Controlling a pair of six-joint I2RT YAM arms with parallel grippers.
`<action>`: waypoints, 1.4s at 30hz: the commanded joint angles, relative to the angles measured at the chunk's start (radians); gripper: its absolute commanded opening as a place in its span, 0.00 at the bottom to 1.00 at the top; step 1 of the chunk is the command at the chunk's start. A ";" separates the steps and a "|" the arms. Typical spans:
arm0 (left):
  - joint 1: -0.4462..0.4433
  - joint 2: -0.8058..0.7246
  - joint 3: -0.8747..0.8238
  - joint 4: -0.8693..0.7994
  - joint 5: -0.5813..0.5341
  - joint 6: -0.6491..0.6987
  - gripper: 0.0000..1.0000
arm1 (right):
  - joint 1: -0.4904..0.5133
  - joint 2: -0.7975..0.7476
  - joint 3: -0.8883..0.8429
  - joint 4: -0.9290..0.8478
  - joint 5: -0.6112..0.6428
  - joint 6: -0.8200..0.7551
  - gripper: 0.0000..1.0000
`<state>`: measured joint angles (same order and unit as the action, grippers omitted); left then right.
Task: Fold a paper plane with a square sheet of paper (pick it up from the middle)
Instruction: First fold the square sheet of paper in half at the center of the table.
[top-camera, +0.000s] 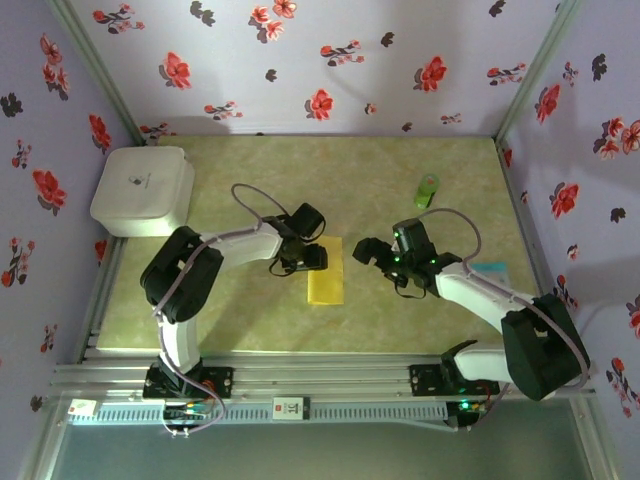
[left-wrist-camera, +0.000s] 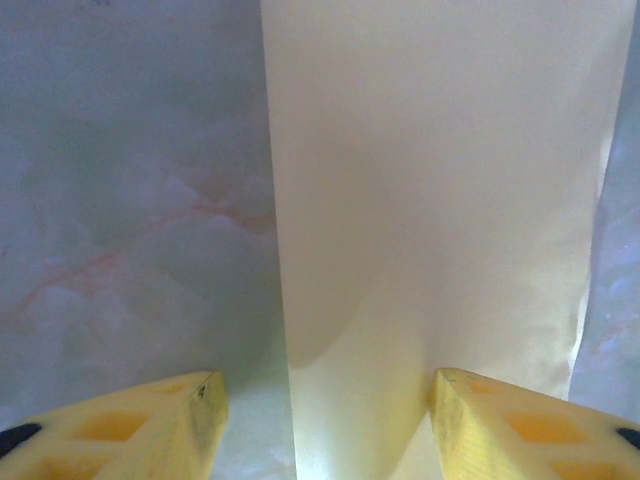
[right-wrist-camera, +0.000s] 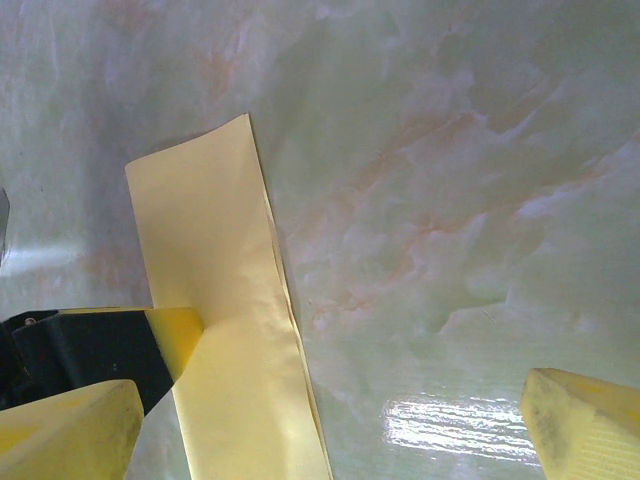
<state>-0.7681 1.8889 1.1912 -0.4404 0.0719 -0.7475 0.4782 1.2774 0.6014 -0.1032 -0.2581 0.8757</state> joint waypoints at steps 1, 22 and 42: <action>-0.005 0.075 -0.005 0.006 -0.036 0.021 0.58 | 0.007 0.002 0.022 -0.023 0.024 0.012 0.98; -0.005 0.107 0.015 -0.017 -0.034 0.049 0.59 | 0.007 0.013 0.029 -0.026 0.009 0.029 0.96; -0.005 0.128 0.013 -0.003 -0.023 0.037 0.59 | 0.026 0.029 0.012 0.078 -0.053 0.055 0.78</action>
<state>-0.7708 1.9198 1.2354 -0.4931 0.0662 -0.7223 0.4877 1.2888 0.6014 -0.0875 -0.2787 0.9096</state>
